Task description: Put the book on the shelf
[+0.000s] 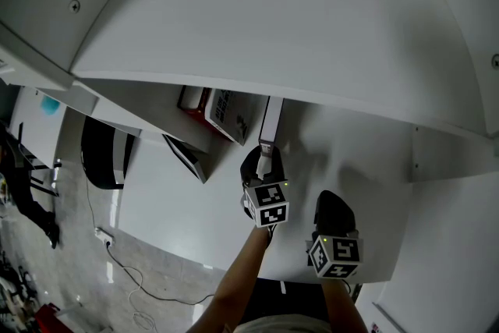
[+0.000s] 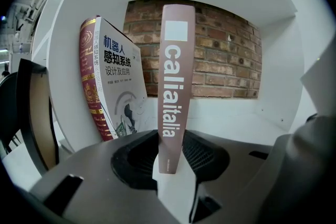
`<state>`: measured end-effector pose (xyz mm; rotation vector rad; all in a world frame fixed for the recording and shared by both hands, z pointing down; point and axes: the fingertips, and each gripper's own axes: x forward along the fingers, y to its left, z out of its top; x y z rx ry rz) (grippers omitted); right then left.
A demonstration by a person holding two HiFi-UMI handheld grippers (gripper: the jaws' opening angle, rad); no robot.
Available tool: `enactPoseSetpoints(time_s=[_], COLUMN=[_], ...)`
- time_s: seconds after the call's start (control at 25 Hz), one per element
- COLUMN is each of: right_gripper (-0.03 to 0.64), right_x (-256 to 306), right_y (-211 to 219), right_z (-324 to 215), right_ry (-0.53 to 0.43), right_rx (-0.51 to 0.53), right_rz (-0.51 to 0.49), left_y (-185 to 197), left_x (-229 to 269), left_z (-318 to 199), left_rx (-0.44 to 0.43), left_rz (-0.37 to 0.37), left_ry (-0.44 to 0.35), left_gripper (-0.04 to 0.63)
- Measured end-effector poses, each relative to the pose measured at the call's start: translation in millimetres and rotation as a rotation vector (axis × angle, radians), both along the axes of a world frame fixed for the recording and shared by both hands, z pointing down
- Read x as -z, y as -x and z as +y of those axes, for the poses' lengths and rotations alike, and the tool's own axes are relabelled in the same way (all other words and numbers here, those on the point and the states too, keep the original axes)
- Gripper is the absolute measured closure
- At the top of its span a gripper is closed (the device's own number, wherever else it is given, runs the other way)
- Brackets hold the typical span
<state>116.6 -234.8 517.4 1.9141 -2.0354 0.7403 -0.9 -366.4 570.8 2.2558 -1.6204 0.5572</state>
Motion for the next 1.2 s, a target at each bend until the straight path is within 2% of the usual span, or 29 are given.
enactPoseSetpoints(time_s=[0.64, 1.2], right_gripper=[0.6, 0.6], right_x=[-3.6, -5.0], right_y=[-4.7, -9.2], right_z=[-6.1, -7.7], right_ry=[0.01, 0.017], right_rx=[-0.01, -0.024], right_rz=[0.002, 0.008], left_y=[0.8, 0.4], left_x=[-1.5, -2.4], left_z=[-28.6, -40.7], left_rx=[0.059, 0.064], left_rz=[0.003, -0.001], left_ry=[-0.005, -0.004], left_gripper=[0.445, 0.445])
